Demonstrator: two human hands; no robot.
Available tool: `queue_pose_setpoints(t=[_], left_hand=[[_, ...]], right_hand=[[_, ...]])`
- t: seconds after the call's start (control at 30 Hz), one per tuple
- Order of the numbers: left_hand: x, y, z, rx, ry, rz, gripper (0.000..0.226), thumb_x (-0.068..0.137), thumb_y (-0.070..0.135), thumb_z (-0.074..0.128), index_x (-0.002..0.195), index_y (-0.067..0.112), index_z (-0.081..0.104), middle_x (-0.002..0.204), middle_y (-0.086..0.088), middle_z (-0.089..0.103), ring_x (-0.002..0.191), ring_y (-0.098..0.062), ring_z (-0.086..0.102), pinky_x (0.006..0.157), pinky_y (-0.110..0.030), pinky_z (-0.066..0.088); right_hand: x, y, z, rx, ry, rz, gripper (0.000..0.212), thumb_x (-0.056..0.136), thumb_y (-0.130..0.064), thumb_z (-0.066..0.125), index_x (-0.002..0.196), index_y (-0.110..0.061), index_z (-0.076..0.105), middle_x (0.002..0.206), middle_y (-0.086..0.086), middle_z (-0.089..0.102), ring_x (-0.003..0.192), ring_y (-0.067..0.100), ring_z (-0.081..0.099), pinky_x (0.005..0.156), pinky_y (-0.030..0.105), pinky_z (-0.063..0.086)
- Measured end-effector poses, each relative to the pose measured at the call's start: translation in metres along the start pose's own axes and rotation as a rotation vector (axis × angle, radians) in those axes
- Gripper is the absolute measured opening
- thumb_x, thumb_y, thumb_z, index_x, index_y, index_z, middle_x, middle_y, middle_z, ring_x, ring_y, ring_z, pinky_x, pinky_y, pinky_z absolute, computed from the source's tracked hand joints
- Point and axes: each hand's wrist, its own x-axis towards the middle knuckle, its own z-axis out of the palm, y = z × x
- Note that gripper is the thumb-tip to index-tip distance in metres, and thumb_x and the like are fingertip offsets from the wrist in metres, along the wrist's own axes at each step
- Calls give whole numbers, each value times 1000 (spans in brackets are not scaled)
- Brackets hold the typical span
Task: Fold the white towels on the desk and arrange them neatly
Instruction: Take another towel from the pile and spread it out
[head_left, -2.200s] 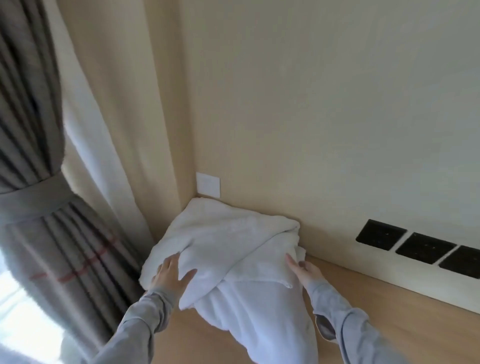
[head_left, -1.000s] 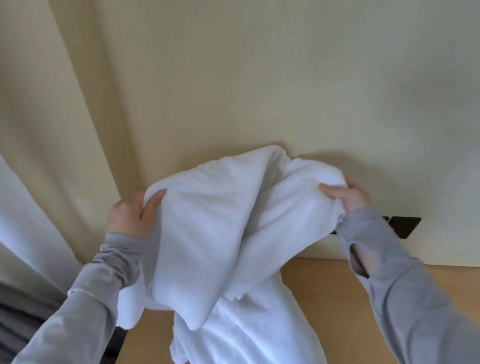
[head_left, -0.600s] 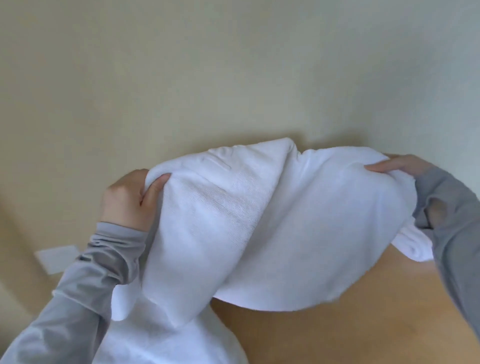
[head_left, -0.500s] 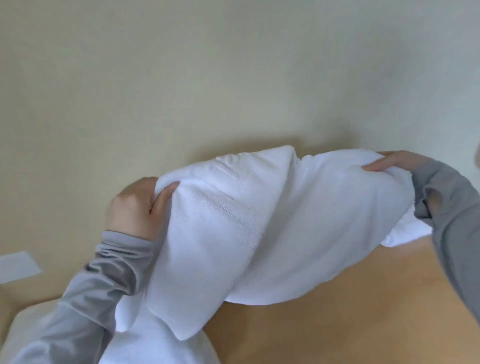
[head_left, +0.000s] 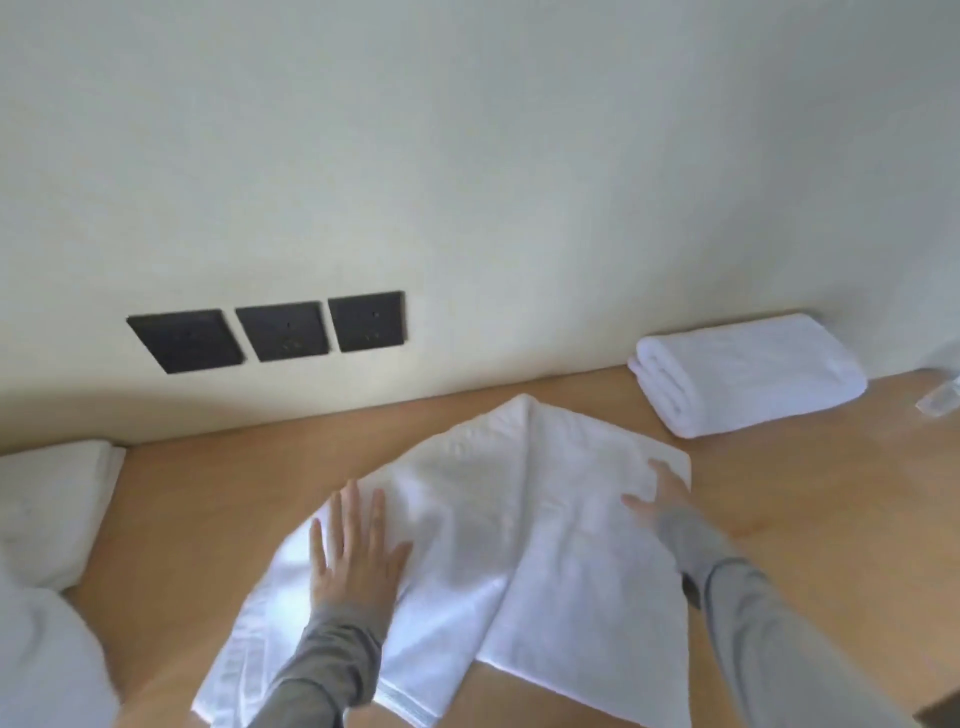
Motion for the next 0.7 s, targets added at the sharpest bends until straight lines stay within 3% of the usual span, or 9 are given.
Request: queue_pose_setpoints(t=[0.1,0.27,0.4,0.57,0.63,0.7], left_hand=[[-31,30,32,60,55,153,77,89,65,18,142,12,36,150,-14,32,138,-31,31,110,-52,25],[-51,63,63,168,-51,205,112,60,81,52,144,12,23,154,-12,17,141,-32,19,111,-53,17],[-44,60,66,243,-55,170,113,63,78,55,146,18,7,154,-8,8,142,-29,9,111,-53,15],[-40,55,61,326,-175,201,114,57,60,75,144,13,17,153,-16,21,139,-36,25,107,-58,29],[-39,55,56,302,-173,232,107,52,52,81,141,14,35,144,-17,40,131,-36,40,100,-56,41],[-36,56,35,275,-177,245,86,56,47,81,130,14,54,135,-16,52,125,-34,48,94,-53,47]], right_hand=[[-14,55,36,14,18,3,79,82,-22,69,144,-2,24,149,19,26,137,31,28,113,38,25],[-42,85,53,48,295,85,76,68,-23,81,127,9,44,128,28,50,120,40,47,101,46,38],[-44,83,54,132,337,126,77,67,-22,82,125,10,45,123,28,54,115,41,50,99,48,40],[-34,72,54,286,284,124,75,71,-11,78,131,9,38,130,27,46,121,41,44,101,50,37],[-33,68,55,326,243,80,72,75,-5,73,134,6,35,132,26,44,121,40,43,101,48,38],[-33,66,51,368,194,42,68,79,0,67,136,4,31,135,24,41,124,38,41,104,47,36]])
